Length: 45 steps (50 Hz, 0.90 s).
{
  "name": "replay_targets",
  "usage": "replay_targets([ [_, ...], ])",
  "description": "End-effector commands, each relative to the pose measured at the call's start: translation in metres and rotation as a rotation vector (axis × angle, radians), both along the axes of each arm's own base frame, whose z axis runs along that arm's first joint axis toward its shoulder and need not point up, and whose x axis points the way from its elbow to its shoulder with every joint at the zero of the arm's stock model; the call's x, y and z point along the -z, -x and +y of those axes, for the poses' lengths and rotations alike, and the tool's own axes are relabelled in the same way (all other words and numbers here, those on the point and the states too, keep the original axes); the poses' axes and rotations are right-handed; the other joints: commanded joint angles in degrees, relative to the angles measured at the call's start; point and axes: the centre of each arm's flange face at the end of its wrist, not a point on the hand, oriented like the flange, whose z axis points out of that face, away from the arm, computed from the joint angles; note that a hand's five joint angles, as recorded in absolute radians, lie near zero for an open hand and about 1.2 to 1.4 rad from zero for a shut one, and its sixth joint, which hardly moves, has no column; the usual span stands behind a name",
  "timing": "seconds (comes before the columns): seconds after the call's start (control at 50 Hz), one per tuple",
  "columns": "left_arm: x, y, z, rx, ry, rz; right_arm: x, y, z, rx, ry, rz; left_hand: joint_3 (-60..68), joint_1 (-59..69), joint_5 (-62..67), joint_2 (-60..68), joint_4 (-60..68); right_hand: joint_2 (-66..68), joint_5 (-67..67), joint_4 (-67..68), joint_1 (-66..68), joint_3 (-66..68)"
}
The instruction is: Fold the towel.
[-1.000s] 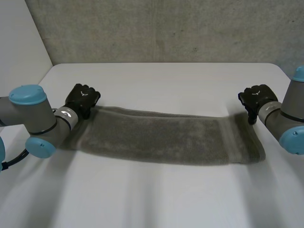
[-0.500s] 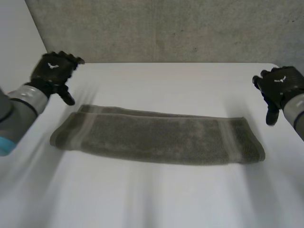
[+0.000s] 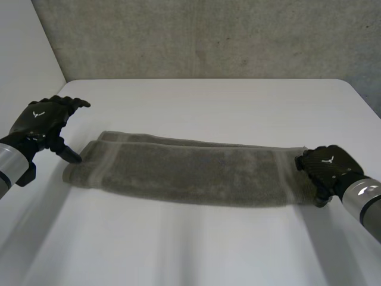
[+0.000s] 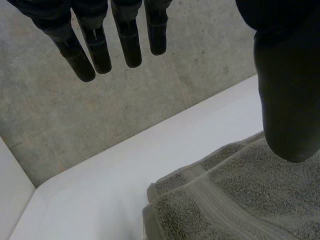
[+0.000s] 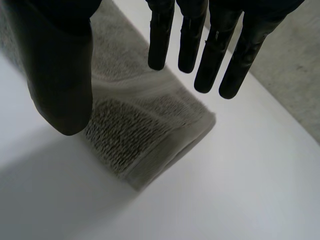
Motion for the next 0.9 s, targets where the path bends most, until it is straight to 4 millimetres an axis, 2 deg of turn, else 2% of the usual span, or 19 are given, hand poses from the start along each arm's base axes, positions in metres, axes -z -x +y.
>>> replay_targets([
  [0.02, 0.012, 0.000, -0.002, -0.004, 0.010, 0.001, 0.033, -0.003, -0.015, -0.001, -0.032, 0.008, -1.27, -1.92, -11.80, -1.80, -1.85, 7.11, 6.46, 6.99, 7.04, 6.92],
  [0.12, 0.017, 0.001, -0.002, 0.000, -0.002, 0.002, 0.048, -0.002, -0.024, 0.011, -0.043, 0.016, -1.27, -1.92, -11.80, -1.80, -1.85, 15.72, 15.06, 15.59, 15.65, 15.52],
  [0.16, 0.018, 0.002, -0.002, 0.003, -0.003, 0.001, 0.053, 0.000, -0.029, 0.038, -0.044, 0.031, -1.27, -1.92, -11.80, -1.80, -1.85, 49.66, 49.01, 49.54, 49.60, 49.47],
  [0.28, 0.018, 0.002, -0.001, 0.005, -0.004, 0.001, 0.042, 0.021, -0.045, 0.180, 0.023, 0.087, -1.27, -1.92, -11.80, -1.80, -1.85, 50.81, 50.16, 50.69, 50.74, 50.62],
  [0.32, 0.018, 0.002, -0.002, 0.003, -0.004, 0.001, 0.020, 0.037, -0.056, 0.253, 0.103, 0.118, -1.27, -1.92, -11.80, -1.80, -1.85, 50.81, 50.16, 50.69, 50.74, 50.62],
  [0.38, 0.019, 0.002, -0.001, 0.002, -0.007, 0.001, 0.012, 0.048, -0.062, 0.271, 0.134, 0.154, -1.27, -1.92, -11.80, -1.80, -1.85, 50.81, 50.16, 50.69, 50.74, 50.62],
  [0.48, 0.015, 0.001, -0.001, -0.001, 0.005, 0.000, 0.002, 0.106, -0.089, 0.339, 0.157, 0.445, -1.27, -1.92, -11.80, -1.80, -1.85, 50.81, 50.16, 50.69, 50.74, 50.62],
  [0.58, 0.009, 0.000, -0.001, -0.004, 0.026, -0.002, -0.020, 0.121, -0.107, 0.391, 0.213, 0.557, -1.43, -2.09, -11.97, -1.97, -2.02, 50.81, 50.16, 50.69, 50.74, 50.62],
  [0.62, 0.006, 0.000, -0.002, -0.003, 0.038, -0.003, -0.030, 0.108, -0.108, 0.385, 0.249, 0.530, -1.43, -2.09, -11.97, -1.97, -2.02, 50.81, 50.16, 50.69, 50.74, 50.62],
  [0.64, 0.004, 0.000, -0.003, -0.004, 0.046, -0.004, -0.043, 0.081, -0.105, 0.346, 0.302, 0.463, -1.43, -2.09, -11.97, -1.97, -2.02, 50.81, 50.16, 50.69, 50.74, 50.62],
  [0.66, 0.004, 0.000, -0.003, -0.004, 0.046, -0.004, -0.043, 0.081, -0.105, 0.346, 0.302, 0.463, -1.43, -2.09, -11.97, -1.97, -2.02, 50.81, 50.16, 50.69, 50.74, 50.62],
  [0.7, 0.000, 0.003, -0.003, 0.002, 0.059, -0.004, -0.081, 0.021, -0.088, 0.251, 0.428, 0.259, -1.43, -2.09, -11.97, -1.97, -2.02, 50.81, 50.16, 50.69, 50.74, 50.62],
  [0.72, 0.000, 0.003, -0.003, 0.002, 0.059, -0.004, -0.081, 0.021, -0.087, 0.250, 0.428, 0.258, -1.43, -2.09, -11.97, -1.97, -2.02, 50.81, 50.16, 50.69, 50.74, 50.62],
  [0.76, -0.007, 0.007, -0.005, 0.009, 0.083, -0.004, -0.101, -0.035, -0.058, 0.127, 0.477, 0.081, -1.43, -2.09, -11.97, -1.97, -2.02, 50.81, 50.16, 50.69, 50.74, 50.62],
  [0.78, -0.007, 0.007, -0.005, 0.009, 0.083, -0.004, -0.101, -0.035, -0.058, 0.126, 0.477, 0.080, -1.43, -2.09, -11.97, -1.97, -2.02, 50.81, 50.16, 50.69, 50.74, 50.62],
  [0.82, -0.009, 0.016, -0.002, 0.035, 0.092, -0.004, -0.092, -0.098, -0.015, -0.068, 0.461, 0.016, -1.43, -2.09, -11.97, -1.97, -2.02, 50.81, 50.16, 50.69, 50.74, 50.62],
  [0.84, -0.009, 0.016, -0.002, 0.036, 0.092, -0.004, -0.092, -0.098, -0.015, -0.069, 0.461, 0.016, -1.43, -2.09, -11.97, -1.97, -2.02, 50.81, 50.16, 50.69, 50.74, 50.62],
  [0.88, -0.011, 0.027, 0.003, 0.071, 0.098, -0.003, -0.060, -0.150, 0.031, -0.271, 0.401, 0.016, -1.43, -2.09, -11.97, -1.97, -2.02, 50.81, 50.16, 50.69, 50.74, 50.62],
  [0.9, -0.011, 0.027, 0.003, 0.071, 0.098, -0.003, -0.060, -0.150, 0.031, -0.272, 0.401, 0.017, -1.43, -2.09, -11.97, -1.97, -2.02, 50.81, 50.16, 50.69, 50.74, 50.62],
])
